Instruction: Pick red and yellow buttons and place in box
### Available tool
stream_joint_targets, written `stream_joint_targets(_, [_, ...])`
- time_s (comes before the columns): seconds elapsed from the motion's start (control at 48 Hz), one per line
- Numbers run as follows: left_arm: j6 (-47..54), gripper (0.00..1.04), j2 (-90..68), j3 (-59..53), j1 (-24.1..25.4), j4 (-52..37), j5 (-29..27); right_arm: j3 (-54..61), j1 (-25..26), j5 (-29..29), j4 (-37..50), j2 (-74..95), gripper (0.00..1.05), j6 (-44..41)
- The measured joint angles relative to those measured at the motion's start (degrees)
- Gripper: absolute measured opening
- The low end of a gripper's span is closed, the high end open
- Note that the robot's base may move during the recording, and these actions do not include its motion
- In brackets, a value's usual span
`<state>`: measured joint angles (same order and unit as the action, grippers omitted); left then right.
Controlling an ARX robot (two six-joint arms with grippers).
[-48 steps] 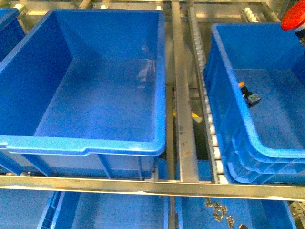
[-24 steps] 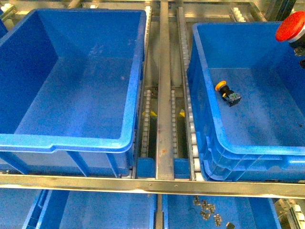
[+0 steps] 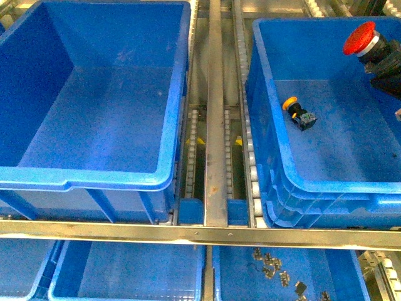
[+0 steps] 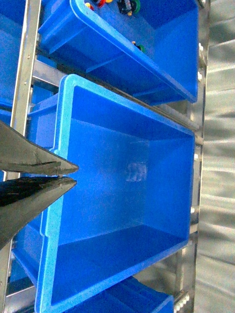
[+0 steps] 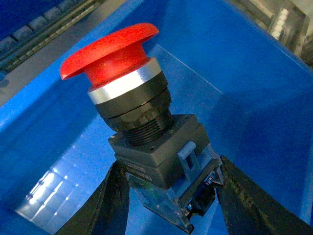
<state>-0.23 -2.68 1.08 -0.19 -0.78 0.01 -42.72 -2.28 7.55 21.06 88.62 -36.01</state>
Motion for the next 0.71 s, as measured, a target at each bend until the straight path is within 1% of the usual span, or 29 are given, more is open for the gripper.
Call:
stream_joint_targets(0.146, [-0.02,0.02,1.62,0.02,0.04,0.81,0.00,-5.22,0.07,-1.51,-0.15,5.86,0.43,3.13])
stream_joint_targets(0.229, [-0.02,0.02,1.84,0.02,0.04,0.79,0.00,-10.08,-0.15,-2.75,-0.31,10.54,0.43,6.03])
stream_joint_targets(0.334, [-0.02,0.02,1.84,0.02,0.04,0.79,0.00,-15.30,-0.33,-3.82,-2.21,15.41,0.43,9.60])
stream_joint_targets(0.396, [-0.02,0.02,1.84,0.02,0.04,0.79,0.00,-20.85,-0.46,-4.96,-4.37,20.41,0.43,15.17])
stream_joint_targets(0.438, [0.00,0.02,1.84,0.02,0.04,0.81,0.00,-22.93,-0.50,-5.25,-5.05,22.36,0.43,16.85])
stream_joint_targets(0.5, [-0.02,0.02,1.84,0.02,0.04,0.79,0.00,-27.71,-0.61,-7.17,-6.95,26.43,0.43,19.85])
stream_joint_targets(0.604, [-0.02,0.02,1.84,0.02,0.04,0.79,0.00,-35.93,-0.55,-8.46,-10.97,32.94,0.43,27.10])
stream_joint_targets(0.709, [-0.02,0.02,1.84,0.02,0.04,0.79,0.00,-40.63,-0.57,-8.85,-12.50,36.81,0.43,29.79])
